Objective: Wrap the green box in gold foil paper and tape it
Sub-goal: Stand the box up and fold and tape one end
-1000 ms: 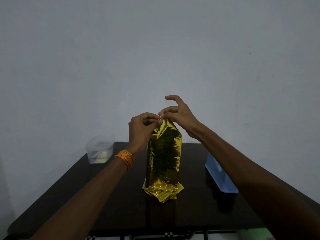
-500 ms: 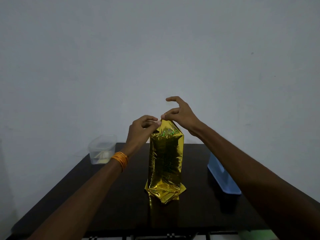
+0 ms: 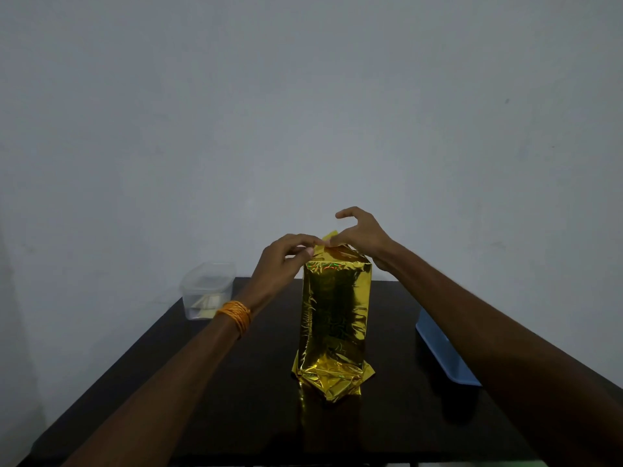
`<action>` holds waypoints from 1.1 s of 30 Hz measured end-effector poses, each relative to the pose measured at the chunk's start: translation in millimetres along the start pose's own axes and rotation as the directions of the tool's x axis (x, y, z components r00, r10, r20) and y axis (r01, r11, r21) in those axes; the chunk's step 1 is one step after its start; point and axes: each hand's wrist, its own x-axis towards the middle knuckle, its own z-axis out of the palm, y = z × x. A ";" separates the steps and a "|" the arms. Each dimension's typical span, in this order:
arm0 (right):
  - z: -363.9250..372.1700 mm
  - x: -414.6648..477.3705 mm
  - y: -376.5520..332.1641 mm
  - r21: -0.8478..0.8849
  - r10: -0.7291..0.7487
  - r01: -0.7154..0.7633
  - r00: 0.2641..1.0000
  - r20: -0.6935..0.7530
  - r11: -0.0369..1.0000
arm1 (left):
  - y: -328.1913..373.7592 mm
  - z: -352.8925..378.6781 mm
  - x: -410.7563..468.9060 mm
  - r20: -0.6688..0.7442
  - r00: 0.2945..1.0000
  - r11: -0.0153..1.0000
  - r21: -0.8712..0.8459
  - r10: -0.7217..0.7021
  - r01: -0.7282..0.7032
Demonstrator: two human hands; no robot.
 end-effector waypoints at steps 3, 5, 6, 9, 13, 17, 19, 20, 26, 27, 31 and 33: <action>4.5 2.2 3.5 -0.060 -0.009 0.009 1.000 -0.005 0.998 | -1.9 -2.4 3.6 0.026 1.000 0.997 0.074 0.009 -0.011; 7.4 3.2 5.6 -0.091 -0.022 0.022 1.000 -0.001 0.996 | -2.7 -3.5 4.6 0.058 0.998 0.995 0.096 0.008 -0.013; 8.3 2.6 5.7 -0.101 -0.029 0.029 1.000 0.003 0.994 | -3.0 -3.4 4.7 0.068 0.998 0.996 0.094 0.006 -0.013; 9.9 3.0 7.1 -0.141 -0.067 0.068 0.998 0.015 0.988 | -4.4 -2.3 4.1 0.073 0.997 0.995 0.099 0.021 -0.028; 8.9 -3.5 4.0 -0.166 -0.127 0.128 0.992 0.017 0.978 | -1.9 -2.1 7.5 0.086 0.996 0.996 0.086 -0.016 0.009; -2.0 -13.1 6.2 0.015 -0.078 0.080 0.992 -0.101 0.997 | 2.5 -3.5 8.9 0.096 0.995 0.998 0.055 -0.041 0.035; -9.2 -21.3 10.9 0.135 0.011 0.003 0.994 -0.104 0.991 | 3.8 -4.0 9.8 0.079 0.995 0.997 0.061 -0.057 0.052; -11.6 -26.3 13.5 0.189 0.061 -0.046 0.995 -0.076 0.981 | 4.6 -4.3 10.9 0.069 0.994 0.996 0.056 -0.080 0.076; -8.4 -41.8 30.7 0.344 0.190 -0.177 0.982 -0.004 0.922 | 11.9 0.4 24.2 0.054 0.984 0.982 0.097 -0.168 0.162; -7.3 -41.4 31.8 0.354 0.196 -0.181 0.981 -0.007 0.917 | 12.4 1.8 25.9 0.049 0.983 0.979 0.110 -0.178 0.172; -5.1 -40.0 31.4 0.388 0.208 -0.190 0.978 -0.004 0.902 | 13.1 6.3 29.5 0.027 0.978 0.971 0.126 -0.206 0.201; -4.0 -39.1 33.1 0.384 0.213 -0.192 0.977 -0.011 0.903 | 11.1 6.1 30.5 0.038 0.980 0.975 0.116 -0.196 0.190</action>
